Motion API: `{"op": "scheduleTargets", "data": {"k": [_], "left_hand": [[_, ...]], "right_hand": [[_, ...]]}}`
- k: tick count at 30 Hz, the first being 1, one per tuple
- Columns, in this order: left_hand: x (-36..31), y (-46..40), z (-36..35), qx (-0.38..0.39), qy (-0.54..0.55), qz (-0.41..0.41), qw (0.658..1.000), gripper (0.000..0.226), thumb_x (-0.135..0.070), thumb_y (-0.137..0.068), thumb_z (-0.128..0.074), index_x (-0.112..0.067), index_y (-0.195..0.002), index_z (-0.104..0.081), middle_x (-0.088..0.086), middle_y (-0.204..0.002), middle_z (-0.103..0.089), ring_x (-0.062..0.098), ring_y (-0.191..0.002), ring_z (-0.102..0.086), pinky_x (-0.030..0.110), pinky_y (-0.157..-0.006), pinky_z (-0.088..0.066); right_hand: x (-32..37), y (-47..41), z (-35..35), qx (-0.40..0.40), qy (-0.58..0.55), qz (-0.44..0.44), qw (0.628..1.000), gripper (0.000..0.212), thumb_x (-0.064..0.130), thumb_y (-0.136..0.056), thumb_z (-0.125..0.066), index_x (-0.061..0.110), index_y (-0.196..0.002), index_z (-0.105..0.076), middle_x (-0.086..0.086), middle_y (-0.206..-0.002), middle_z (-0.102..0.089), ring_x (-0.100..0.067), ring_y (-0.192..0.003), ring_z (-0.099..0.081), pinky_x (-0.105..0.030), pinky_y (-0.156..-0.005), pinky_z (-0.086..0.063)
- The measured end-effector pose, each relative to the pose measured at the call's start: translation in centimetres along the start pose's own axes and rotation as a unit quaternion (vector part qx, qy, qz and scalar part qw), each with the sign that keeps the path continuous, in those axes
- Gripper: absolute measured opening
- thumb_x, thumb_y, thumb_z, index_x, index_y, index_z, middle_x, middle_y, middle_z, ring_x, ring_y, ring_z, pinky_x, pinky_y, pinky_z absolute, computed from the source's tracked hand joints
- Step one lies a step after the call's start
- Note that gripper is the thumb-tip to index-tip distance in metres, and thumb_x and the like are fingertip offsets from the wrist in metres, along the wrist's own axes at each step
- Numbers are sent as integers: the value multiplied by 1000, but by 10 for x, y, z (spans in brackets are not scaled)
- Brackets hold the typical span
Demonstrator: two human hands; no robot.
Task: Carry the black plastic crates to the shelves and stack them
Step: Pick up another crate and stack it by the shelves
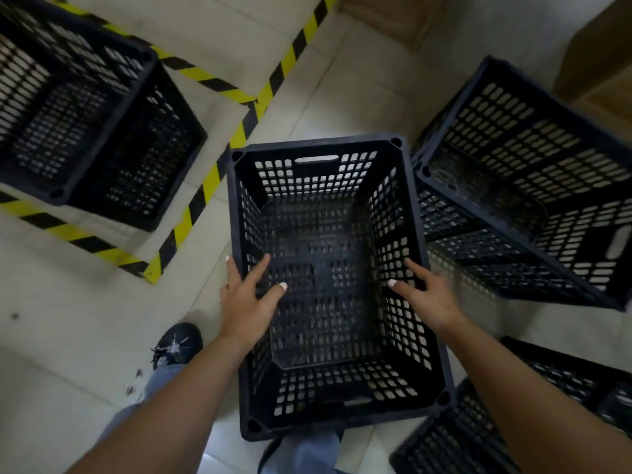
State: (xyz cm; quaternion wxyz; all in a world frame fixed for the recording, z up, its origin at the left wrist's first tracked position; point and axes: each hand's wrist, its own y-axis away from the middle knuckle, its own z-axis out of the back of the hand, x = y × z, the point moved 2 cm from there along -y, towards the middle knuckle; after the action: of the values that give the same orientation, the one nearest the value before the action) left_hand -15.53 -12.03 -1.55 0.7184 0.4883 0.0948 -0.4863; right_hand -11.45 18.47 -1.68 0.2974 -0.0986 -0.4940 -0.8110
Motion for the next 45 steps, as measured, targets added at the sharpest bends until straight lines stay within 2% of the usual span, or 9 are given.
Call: {"op": "scheduleTargets", "data": {"k": [3, 7, 10, 17, 25, 32, 37, 42, 45], "left_hand": [[-9, 15, 26, -12, -14, -16, 1000, 69, -54, -76, -55, -46, -141, -34, -2, -160, 8, 32, -143, -9, 46, -116, -14], [-31, 34, 75, -17, -11, -33, 999, 77, -64, -69, -46, -49, -142, -28, -4, -160, 5, 32, -144, -13, 50, -115, -19], [-49, 51, 123, -32, -4, -36, 999, 82, -70, -66, -40, -49, -143, -24, -1, -161, 0, 32, -145, -13, 54, -114, -20], [-99, 85, 244, -80, -46, -24, 995, 88, -72, -65, -30, -44, -148, -17, 2, -161, -5, 36, -143, -13, 53, -114, -12], [-134, 75, 377, -110, -48, -27, 992, 80, -64, -73, -36, -44, -148, -16, -1, -161, 0, 38, -143, -11, 56, -113, -14], [-146, 55, 460, -164, -16, -40, 986, 73, -61, -81, -44, -45, -147, -17, -3, -161, 3, 39, -143, -9, 55, -112, -14], [-143, 33, 505, -202, 9, -16, 979, 66, -53, -88, -50, -42, -147, -23, -1, -161, 0, 41, -143, -11, 53, -113, -18], [-134, 1, 535, -250, 28, 20, 968, 64, -53, -88, -50, -43, -146, -25, -1, -161, -3, 41, -142, -14, 54, -113, -17], [-127, -24, 544, -271, 32, 58, 960, 66, -55, -88, -48, -42, -147, -21, 1, -161, -4, 42, -141, -19, 54, -112, -22]], "right_hand": [[27, 32, 5, -7, 16, 32, 999, 89, 75, -60, -64, 46, -141, -38, -3, -154, -33, -24, -143, -28, -50, -113, -33], [81, 87, 14, -25, 62, 73, 995, 72, 53, -81, -67, 41, -145, -36, -9, -155, -26, -27, -145, -20, -47, -115, -28], [123, 128, 20, -51, 97, 101, 989, 71, 48, -84, -66, 36, -146, -35, -6, -158, -21, -24, -147, -15, -45, -115, -26], [237, 203, 18, -111, 148, 165, 969, 71, 49, -86, -64, 37, -147, -31, -2, -158, -23, -22, -142, -28, -42, -109, -38], [383, 249, -9, -135, 141, 215, 957, 70, 44, -86, -65, 33, -147, -34, -7, -155, -28, -24, -143, -24, -40, -111, -30], [482, 252, -34, -158, 131, 252, 946, 67, 48, -84, -65, 40, -145, -36, -9, -156, -26, -26, -143, -24, -45, -111, -29], [545, 237, -53, -144, 138, 314, 928, 66, 47, -83, -67, 36, -143, -41, -9, -155, -30, -24, -143, -26, -44, -111, -32], [606, 195, -83, -108, 164, 367, 909, 64, 47, -84, -66, 37, -142, -42, -5, -154, -31, -21, -144, -23, -44, -111, -32], [639, 161, -104, -60, 181, 386, 902, 66, 44, -85, -66, 37, -144, -39, -7, -154, -31, -22, -144, -23, -45, -111, -31]]}}
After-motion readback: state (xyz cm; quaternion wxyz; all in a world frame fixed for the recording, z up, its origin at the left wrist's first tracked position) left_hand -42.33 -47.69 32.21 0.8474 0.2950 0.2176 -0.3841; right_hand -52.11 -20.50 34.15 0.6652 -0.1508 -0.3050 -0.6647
